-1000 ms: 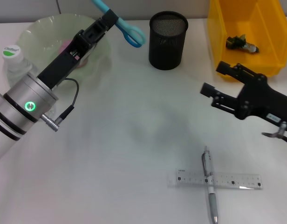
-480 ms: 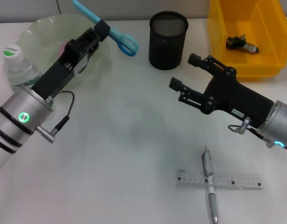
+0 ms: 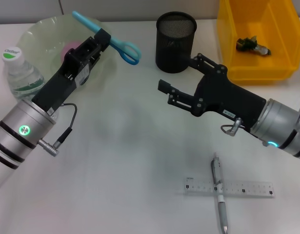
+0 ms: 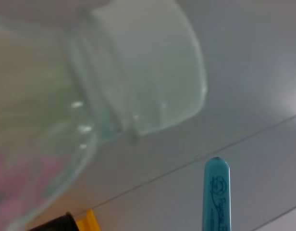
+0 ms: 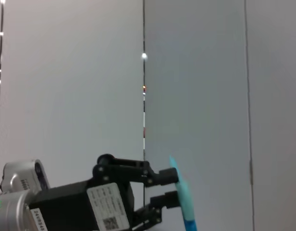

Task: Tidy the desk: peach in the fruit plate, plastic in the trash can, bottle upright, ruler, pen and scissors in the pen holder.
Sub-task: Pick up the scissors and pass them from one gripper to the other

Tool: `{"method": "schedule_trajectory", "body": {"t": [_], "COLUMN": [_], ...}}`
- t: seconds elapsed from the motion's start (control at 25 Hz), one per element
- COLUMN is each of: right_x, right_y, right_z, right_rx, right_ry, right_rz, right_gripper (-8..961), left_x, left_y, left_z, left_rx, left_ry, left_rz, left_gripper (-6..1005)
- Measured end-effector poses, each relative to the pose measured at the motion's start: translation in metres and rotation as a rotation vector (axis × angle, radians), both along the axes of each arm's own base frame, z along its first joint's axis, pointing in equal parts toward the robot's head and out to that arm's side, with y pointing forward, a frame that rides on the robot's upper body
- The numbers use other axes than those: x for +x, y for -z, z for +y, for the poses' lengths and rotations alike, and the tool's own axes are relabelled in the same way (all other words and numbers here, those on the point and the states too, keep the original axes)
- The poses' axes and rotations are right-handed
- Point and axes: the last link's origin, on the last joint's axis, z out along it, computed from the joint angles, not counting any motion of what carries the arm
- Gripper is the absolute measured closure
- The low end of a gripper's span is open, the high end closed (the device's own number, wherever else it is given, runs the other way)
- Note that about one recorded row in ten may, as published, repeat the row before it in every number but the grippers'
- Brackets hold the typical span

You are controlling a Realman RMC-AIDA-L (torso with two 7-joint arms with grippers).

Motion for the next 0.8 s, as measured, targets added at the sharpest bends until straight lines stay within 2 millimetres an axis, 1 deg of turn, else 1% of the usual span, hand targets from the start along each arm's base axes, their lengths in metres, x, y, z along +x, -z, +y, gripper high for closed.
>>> {"method": "schedule_trajectory", "body": {"t": [0.12,0.32,0.52,0.8], "right_x": [-0.008,-0.015,-0.018,-0.023], "right_y": [0.005,0.010,0.012,0.016], "right_z": [0.001,0.005,0.007,0.006], "right_rx": [0.007,0.019,0.018,0.056], "right_ry": [-0.030,-0.059,-0.069,-0.111], "right_rz": [-0.005,-0.037,-0.046,-0.071], "right_gripper": [163,162,162,163], "left_x": [-0.001,0.002,0.006,0.005], "left_y": [0.001,0.005,0.009,0.011], "left_z": [-0.001,-0.005,-0.007,-0.009], "left_rx": [-0.005,-0.022,-0.039,-0.044], "left_ry": [-0.011,-0.004,0.001,-0.015], "left_rz": [-0.009,-0.023,-0.039,-0.050], "left_gripper": [762,762,762,762]}}
